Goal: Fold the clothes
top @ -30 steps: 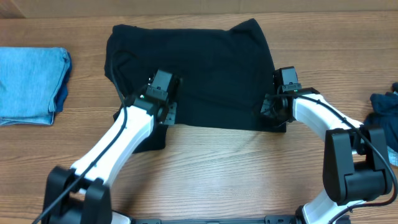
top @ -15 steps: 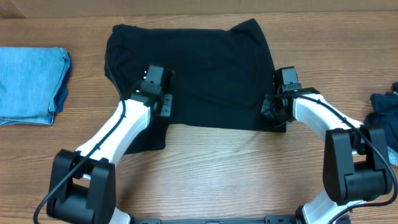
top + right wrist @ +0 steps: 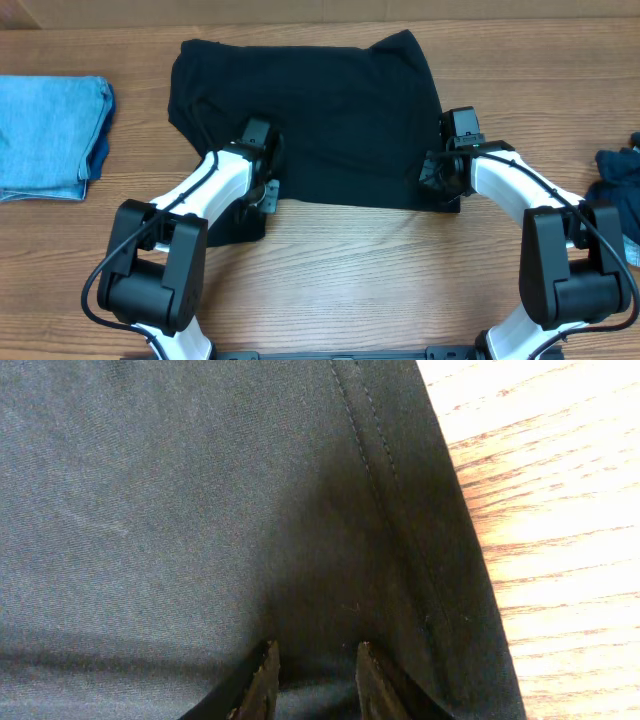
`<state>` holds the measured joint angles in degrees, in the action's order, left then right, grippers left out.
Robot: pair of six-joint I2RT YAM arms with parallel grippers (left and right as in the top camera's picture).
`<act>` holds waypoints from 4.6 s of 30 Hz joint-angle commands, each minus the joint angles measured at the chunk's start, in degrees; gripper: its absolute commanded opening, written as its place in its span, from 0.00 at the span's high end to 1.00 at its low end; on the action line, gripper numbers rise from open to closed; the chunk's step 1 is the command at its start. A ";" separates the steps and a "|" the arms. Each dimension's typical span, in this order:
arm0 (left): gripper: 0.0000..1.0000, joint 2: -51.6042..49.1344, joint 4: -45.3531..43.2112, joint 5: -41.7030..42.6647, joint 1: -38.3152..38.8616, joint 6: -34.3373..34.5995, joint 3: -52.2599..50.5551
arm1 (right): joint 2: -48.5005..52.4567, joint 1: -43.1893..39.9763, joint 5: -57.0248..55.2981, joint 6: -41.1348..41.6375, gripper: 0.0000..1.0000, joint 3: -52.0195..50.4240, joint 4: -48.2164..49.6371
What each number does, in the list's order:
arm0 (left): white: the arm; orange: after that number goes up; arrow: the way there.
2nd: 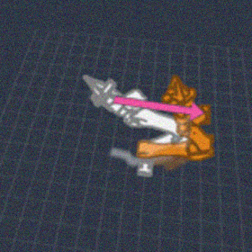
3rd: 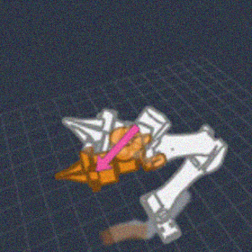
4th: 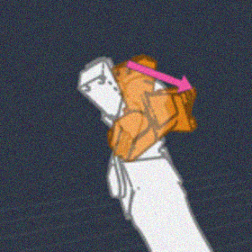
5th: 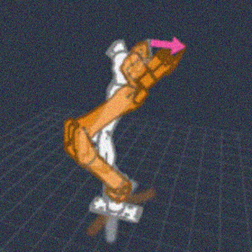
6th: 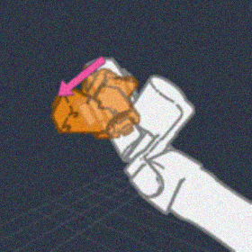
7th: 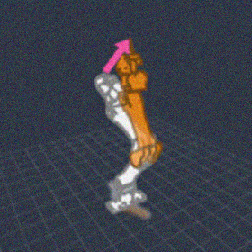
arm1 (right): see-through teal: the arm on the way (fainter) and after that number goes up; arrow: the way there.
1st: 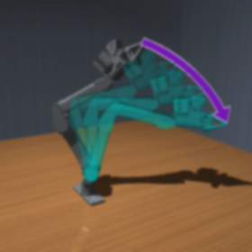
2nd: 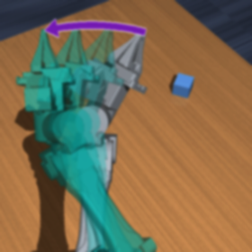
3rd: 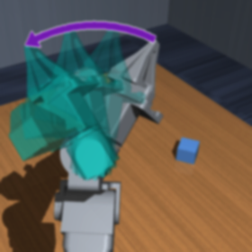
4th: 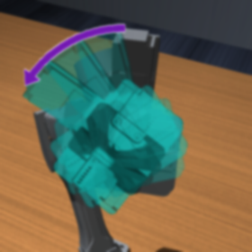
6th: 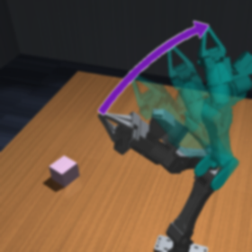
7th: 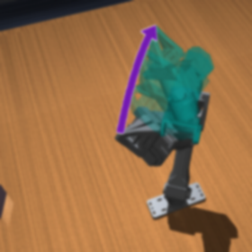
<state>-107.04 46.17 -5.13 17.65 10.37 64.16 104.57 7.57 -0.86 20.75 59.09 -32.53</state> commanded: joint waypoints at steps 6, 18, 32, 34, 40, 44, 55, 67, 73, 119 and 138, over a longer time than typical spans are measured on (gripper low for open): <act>0.96 -0.96 7.69 10.54 6.84 2.12 -3.82 | 3.06 -0.52 -0.33 0.28 0.69 -2.71 -2.16; 0.82 7.85 5.60 -8.41 10.12 8.17 -3.56 | 3.06 -0.52 -0.48 0.28 0.69 -2.71 -2.16; 0.92 7.78 2.73 -3.32 10.29 9.18 -9.03 | 3.06 -0.52 -0.50 0.26 0.69 -2.71 -2.27; 0.95 7.78 2.14 -1.38 10.29 9.22 -10.75 | 3.06 -0.52 -0.50 0.26 0.69 -2.71 -2.40; 0.96 7.78 4.00 3.26 11.80 10.45 -13.22 | 3.06 -0.52 -0.50 0.26 0.69 -2.71 -2.47; 0.96 7.78 5.81 4.90 15.93 10.43 -13.00 | 3.06 -0.52 -0.48 0.28 0.69 -2.71 -2.49; 0.96 7.91 5.77 1.31 28.13 17.62 -10.51 | 3.06 -0.52 -0.50 0.24 0.69 -2.71 -2.69; 0.60 14.86 3.17 -10.05 14.47 13.29 -3.69 | 3.06 -0.52 -0.48 0.09 0.69 -2.71 -2.99; 0.53 10.71 -5.25 -2.40 4.31 7.04 -3.69 | 3.06 -0.52 -0.48 0.09 0.69 -2.71 -3.13; 0.78 12.39 8.72 0.39 20.63 17.14 -3.54 | 2.86 -0.59 -0.57 -1.25 0.53 1.81 -5.40; 0.55 22.29 -9.11 -1.66 -9.92 13.84 -3.54 | 2.82 -0.57 16.61 -9.05 0.86 18.51 6.40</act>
<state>-79.13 41.25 -8.19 11.73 25.43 60.47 107.53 7.27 7.03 14.72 75.96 -29.98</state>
